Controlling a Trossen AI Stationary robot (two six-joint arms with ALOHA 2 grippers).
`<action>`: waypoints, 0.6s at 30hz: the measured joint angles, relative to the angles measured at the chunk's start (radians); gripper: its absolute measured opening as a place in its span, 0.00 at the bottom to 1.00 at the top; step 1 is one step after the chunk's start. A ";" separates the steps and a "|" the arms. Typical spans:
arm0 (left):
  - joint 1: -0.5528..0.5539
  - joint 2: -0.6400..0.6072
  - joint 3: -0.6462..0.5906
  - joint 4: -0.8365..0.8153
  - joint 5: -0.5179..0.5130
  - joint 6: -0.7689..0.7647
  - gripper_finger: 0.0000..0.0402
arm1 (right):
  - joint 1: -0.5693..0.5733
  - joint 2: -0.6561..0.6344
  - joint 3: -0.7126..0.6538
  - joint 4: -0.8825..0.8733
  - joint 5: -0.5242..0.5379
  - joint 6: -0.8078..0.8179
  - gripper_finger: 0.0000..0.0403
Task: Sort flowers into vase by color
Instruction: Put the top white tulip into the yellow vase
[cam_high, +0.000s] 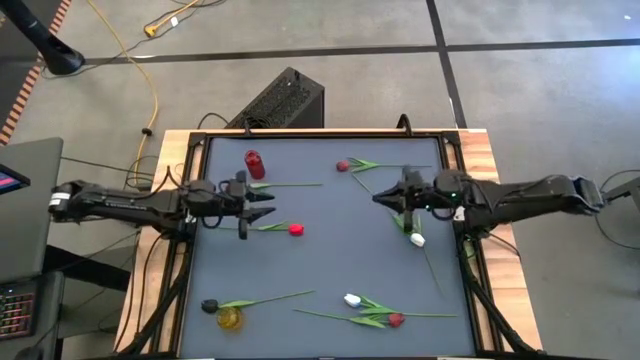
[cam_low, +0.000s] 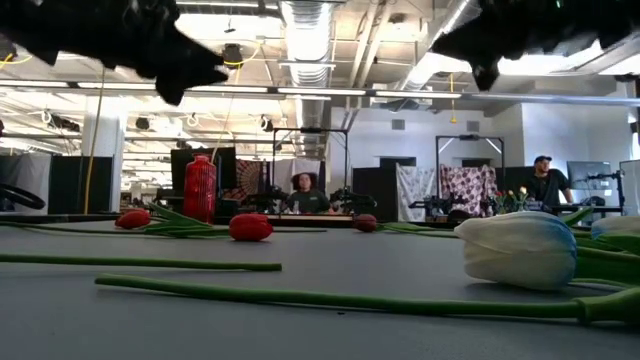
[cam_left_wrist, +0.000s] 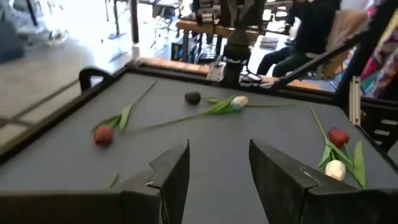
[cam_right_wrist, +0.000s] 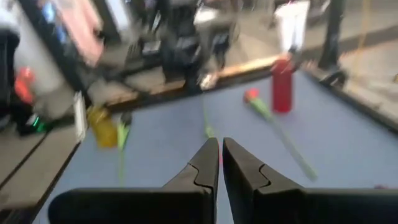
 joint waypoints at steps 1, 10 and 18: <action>-0.006 0.009 0.015 -0.002 0.000 0.019 0.39 | 0.018 0.024 0.039 -0.059 0.000 0.000 0.13; -0.039 0.063 0.122 -0.001 0.000 0.156 0.39 | 0.156 0.213 0.337 -0.557 0.045 0.145 0.13; -0.042 0.095 0.134 -0.005 0.001 0.250 0.39 | 0.188 0.332 0.462 -0.899 0.045 0.320 0.13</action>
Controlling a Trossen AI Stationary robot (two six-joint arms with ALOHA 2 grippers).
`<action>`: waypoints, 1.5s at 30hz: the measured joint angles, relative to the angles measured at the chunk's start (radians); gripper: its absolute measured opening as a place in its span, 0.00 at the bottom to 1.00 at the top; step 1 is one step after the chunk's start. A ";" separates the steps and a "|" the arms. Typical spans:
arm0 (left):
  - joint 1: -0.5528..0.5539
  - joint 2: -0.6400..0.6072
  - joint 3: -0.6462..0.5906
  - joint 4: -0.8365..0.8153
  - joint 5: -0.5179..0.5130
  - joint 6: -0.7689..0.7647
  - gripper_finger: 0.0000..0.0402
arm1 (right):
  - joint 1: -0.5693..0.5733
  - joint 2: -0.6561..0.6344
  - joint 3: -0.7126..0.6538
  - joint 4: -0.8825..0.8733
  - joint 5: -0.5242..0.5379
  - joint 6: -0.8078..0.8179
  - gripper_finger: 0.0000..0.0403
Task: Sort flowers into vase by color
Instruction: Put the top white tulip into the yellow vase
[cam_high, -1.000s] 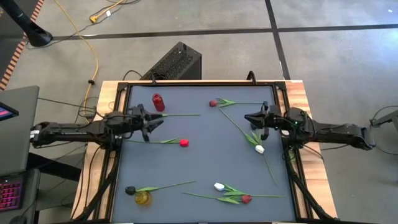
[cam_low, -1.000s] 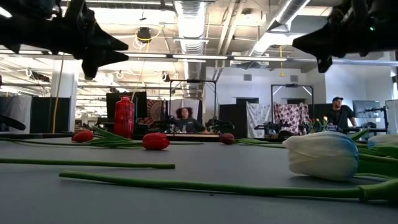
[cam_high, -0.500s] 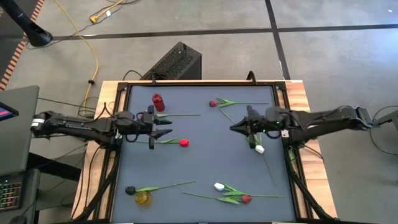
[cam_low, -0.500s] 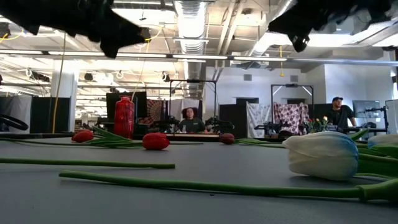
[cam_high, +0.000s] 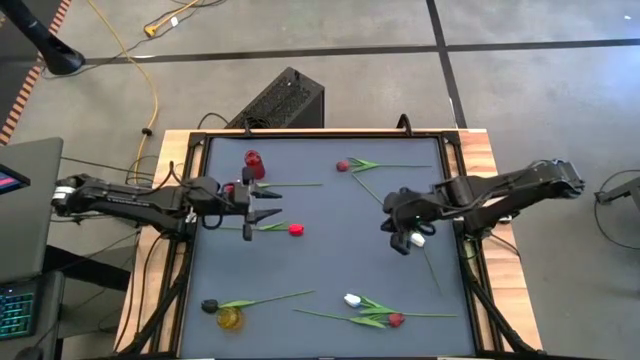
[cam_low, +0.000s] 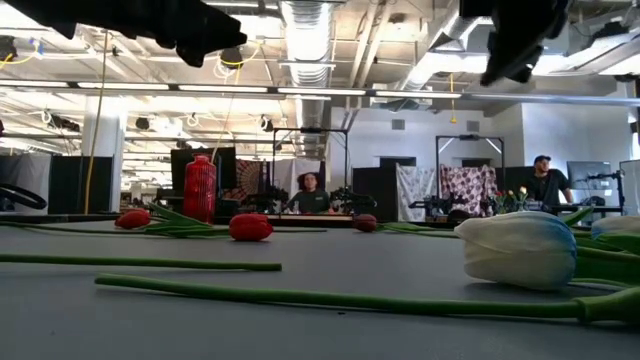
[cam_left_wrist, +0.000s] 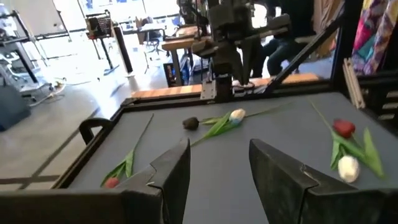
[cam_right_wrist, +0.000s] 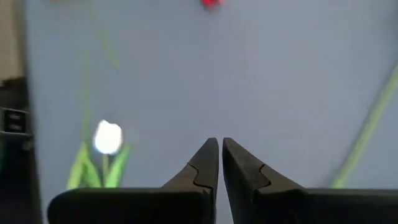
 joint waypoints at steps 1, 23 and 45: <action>0.000 0.005 0.000 0.007 0.000 0.018 0.39 | -0.008 0.011 0.003 -0.024 0.000 0.013 0.13; 0.000 0.035 0.000 0.041 -0.018 0.187 0.39 | -0.370 0.356 0.004 -0.021 -0.024 -0.182 0.55; 0.000 0.078 0.000 -0.035 -0.028 0.096 0.39 | -0.518 0.483 0.004 -0.014 -0.030 -0.691 0.49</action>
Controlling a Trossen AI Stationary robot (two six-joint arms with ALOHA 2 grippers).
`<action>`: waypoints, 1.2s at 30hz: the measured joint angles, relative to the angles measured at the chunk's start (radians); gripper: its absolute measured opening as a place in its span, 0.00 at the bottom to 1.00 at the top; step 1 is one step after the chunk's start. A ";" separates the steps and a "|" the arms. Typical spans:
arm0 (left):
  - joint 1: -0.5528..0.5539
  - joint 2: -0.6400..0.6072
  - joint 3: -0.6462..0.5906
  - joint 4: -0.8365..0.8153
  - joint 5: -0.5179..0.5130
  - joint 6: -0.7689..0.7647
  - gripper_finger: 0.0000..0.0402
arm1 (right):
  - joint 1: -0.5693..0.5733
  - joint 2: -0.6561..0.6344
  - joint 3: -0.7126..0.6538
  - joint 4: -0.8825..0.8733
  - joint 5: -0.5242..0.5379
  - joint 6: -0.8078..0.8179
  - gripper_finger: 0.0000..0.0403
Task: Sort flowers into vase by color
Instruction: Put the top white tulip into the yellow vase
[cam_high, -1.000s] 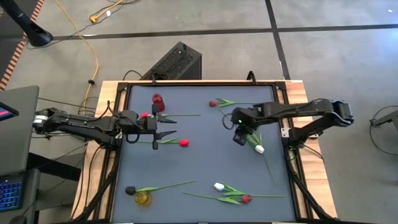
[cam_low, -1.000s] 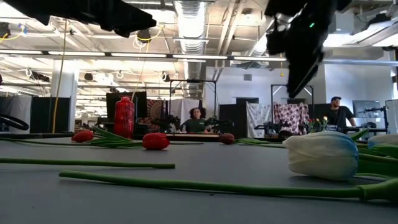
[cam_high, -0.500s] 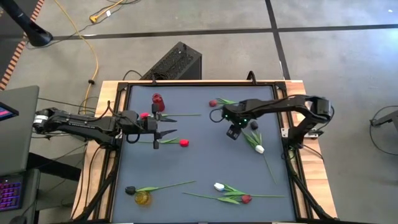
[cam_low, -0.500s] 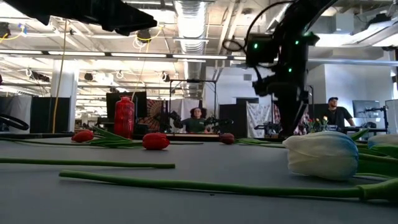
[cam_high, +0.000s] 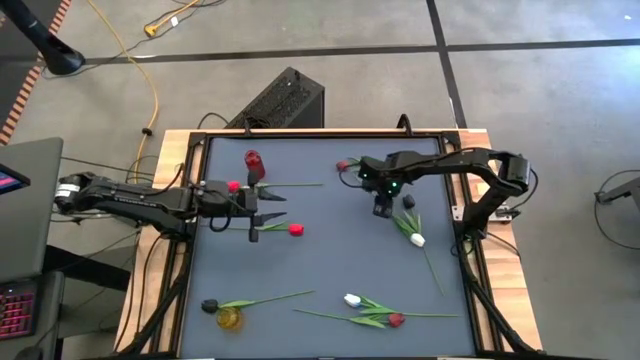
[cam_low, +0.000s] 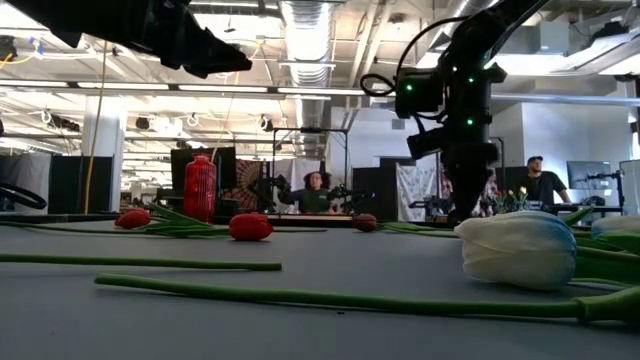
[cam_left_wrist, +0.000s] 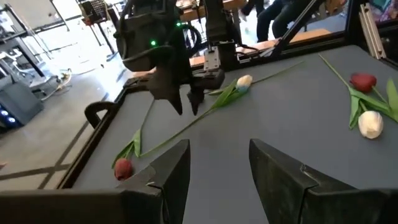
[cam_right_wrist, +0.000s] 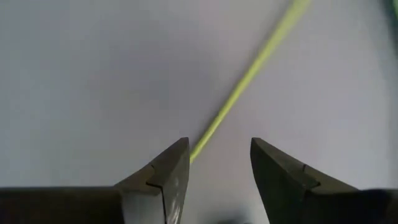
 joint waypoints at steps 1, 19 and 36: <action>0.000 0.000 0.000 -0.003 0.000 -0.001 0.39 | 0.000 0.000 0.000 -0.001 0.000 -0.103 0.49; 0.000 -0.001 0.000 -0.002 -0.001 -0.085 0.39 | 0.091 0.005 0.000 -0.008 0.078 -1.570 0.49; 0.000 -0.001 0.000 0.018 -0.001 -0.201 0.39 | 0.134 0.006 0.000 -0.011 0.136 -2.052 0.49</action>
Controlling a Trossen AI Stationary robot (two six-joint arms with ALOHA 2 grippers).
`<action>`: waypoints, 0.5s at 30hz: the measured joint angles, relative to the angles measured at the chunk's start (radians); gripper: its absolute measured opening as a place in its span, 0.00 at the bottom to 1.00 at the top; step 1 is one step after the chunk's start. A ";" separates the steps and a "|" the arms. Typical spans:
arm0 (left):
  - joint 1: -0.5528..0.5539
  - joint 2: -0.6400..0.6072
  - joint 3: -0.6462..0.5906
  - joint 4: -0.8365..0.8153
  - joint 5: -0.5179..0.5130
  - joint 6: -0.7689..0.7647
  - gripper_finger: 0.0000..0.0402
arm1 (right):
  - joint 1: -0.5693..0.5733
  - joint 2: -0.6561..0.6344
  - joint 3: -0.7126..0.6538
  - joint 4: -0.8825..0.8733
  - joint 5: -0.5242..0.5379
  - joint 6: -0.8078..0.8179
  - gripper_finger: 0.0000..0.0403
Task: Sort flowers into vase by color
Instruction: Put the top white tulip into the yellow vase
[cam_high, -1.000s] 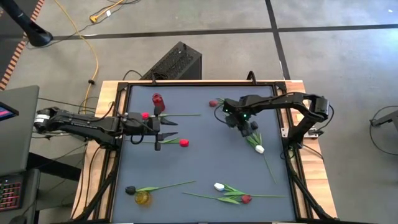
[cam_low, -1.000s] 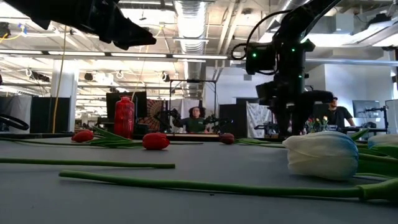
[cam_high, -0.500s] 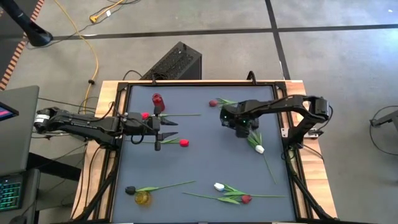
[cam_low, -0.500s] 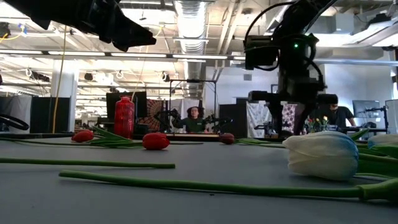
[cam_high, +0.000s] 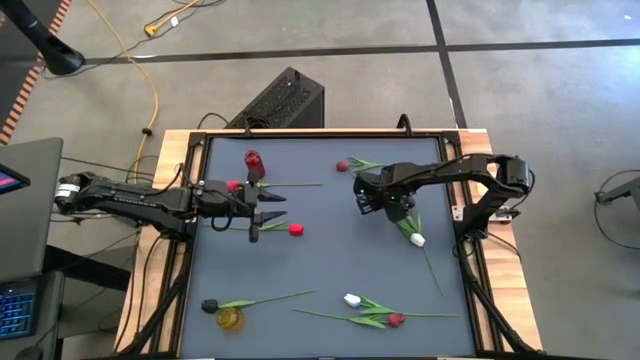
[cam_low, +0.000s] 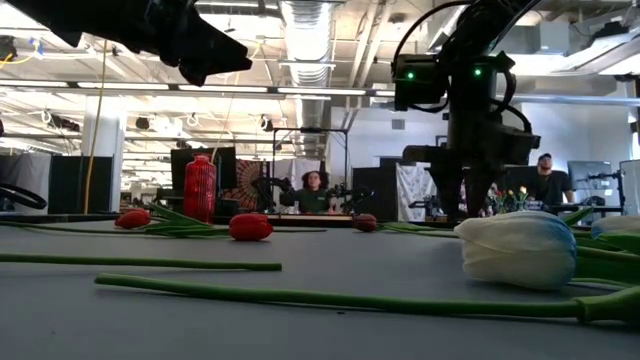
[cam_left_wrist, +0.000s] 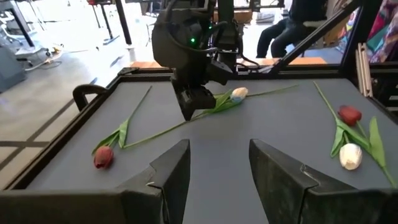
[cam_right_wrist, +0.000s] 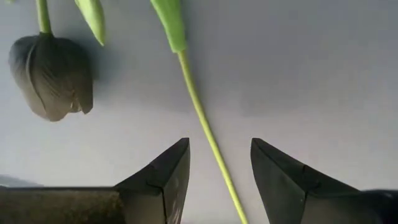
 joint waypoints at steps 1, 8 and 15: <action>0.000 0.000 0.000 0.002 0.000 -0.007 0.39 | 0.000 0.000 0.000 -0.004 0.000 -0.006 0.49; 0.000 0.000 0.000 0.004 0.000 -0.043 0.39 | -0.002 0.001 -0.001 -0.078 -0.001 -0.015 0.48; 0.000 0.000 0.000 0.004 0.000 -0.070 0.39 | -0.001 0.001 -0.065 -0.041 -0.003 -0.097 0.48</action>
